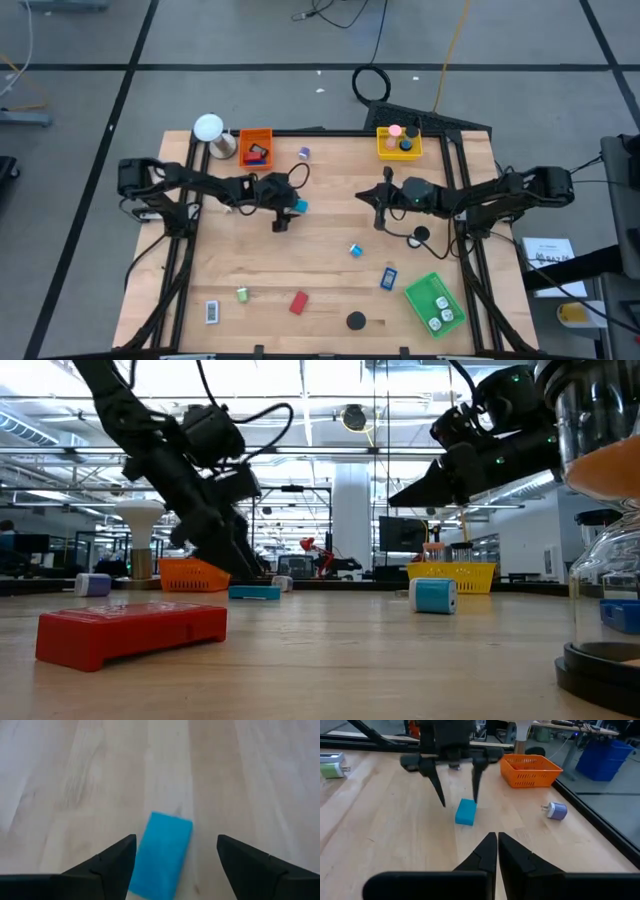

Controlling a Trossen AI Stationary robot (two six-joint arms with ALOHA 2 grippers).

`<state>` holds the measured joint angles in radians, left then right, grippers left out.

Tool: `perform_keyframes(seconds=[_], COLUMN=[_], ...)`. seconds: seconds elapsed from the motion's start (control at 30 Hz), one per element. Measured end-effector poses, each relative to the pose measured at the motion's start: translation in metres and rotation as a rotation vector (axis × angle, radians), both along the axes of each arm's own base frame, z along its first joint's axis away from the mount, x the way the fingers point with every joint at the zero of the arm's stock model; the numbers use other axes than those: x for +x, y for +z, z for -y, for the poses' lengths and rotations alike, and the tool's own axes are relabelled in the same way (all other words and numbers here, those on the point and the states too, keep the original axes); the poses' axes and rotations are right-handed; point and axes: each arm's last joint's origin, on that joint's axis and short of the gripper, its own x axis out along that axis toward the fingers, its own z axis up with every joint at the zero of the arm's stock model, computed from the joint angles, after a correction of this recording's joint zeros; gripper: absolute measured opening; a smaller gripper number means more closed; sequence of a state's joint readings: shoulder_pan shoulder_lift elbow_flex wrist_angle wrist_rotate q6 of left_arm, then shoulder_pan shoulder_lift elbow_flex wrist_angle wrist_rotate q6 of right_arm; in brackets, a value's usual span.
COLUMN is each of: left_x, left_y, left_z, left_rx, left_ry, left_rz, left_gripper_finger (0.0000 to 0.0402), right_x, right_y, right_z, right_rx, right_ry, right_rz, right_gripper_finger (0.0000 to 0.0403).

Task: Pick & Place Office items
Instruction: Put the light blue digital clock into the orange bin

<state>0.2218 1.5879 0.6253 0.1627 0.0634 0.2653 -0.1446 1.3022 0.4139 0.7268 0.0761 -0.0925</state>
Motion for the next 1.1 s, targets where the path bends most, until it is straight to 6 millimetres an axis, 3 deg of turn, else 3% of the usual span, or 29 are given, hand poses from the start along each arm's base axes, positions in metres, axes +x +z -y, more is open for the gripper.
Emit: perform_keyframes(seconds=[0.23,0.57,0.7,0.9,1.1], left_x=[0.011,0.012,0.006,-0.020,-0.057], left_y=[-0.010,-0.012,-0.010,0.026,0.069], left_z=[-0.003,-0.005,-0.006,-0.013,-0.042], left_rx=[-0.007,-0.010,0.030,0.131,0.132], left_ry=[-0.008,0.019,0.090,0.267,0.592], left_rz=[-0.045,-0.095,-0.157,-0.187,-0.080], left_gripper_finger=[0.0261,0.0155,0.0151,0.0158,0.0155], right_x=[0.000,0.000,0.000,0.000,0.000], right_y=[0.000,0.000,0.000,-0.001,-0.002], right_z=[0.000,0.000,0.000,0.000,0.000], right_rx=[-0.005,-0.005,-0.005,-0.005,0.003], right_ry=[0.001,0.001,0.001,0.001,-0.001], right_rz=[-0.004,-0.006,-0.006,-0.008,-0.017], right_gripper_finger=[0.0008,0.0006,0.0007,0.0004,0.0004])
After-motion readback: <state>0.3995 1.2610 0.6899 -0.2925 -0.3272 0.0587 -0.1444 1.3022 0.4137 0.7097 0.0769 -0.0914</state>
